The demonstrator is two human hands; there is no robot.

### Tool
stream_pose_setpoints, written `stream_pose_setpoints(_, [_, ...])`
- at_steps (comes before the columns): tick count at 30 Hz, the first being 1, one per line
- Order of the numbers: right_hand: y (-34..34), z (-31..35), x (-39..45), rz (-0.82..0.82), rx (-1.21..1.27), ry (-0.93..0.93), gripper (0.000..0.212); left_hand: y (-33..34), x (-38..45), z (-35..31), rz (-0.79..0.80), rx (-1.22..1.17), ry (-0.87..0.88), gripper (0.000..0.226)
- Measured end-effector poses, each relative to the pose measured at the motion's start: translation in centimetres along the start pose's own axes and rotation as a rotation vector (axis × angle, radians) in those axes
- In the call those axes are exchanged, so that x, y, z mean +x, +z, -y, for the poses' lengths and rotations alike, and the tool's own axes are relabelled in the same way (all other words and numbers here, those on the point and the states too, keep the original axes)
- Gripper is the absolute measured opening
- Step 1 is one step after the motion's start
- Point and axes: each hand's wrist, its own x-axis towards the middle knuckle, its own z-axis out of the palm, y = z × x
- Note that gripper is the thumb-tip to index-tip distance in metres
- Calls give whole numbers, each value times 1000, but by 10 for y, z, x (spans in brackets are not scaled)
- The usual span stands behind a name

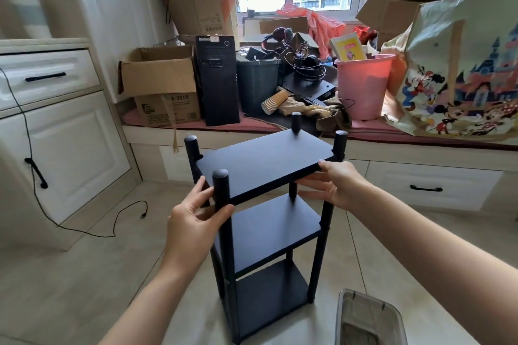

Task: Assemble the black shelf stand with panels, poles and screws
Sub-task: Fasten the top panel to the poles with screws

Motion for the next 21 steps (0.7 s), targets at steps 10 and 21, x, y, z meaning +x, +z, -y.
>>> stream_pose_setpoints(10, [32,-19,-32,242,200,120,15,34,-14,-10,7,-49,-54,81])
stream_pose_setpoints(21, [16,-16,-29,338,157,191,14,42,-13,-8,169,-83,-39,75])
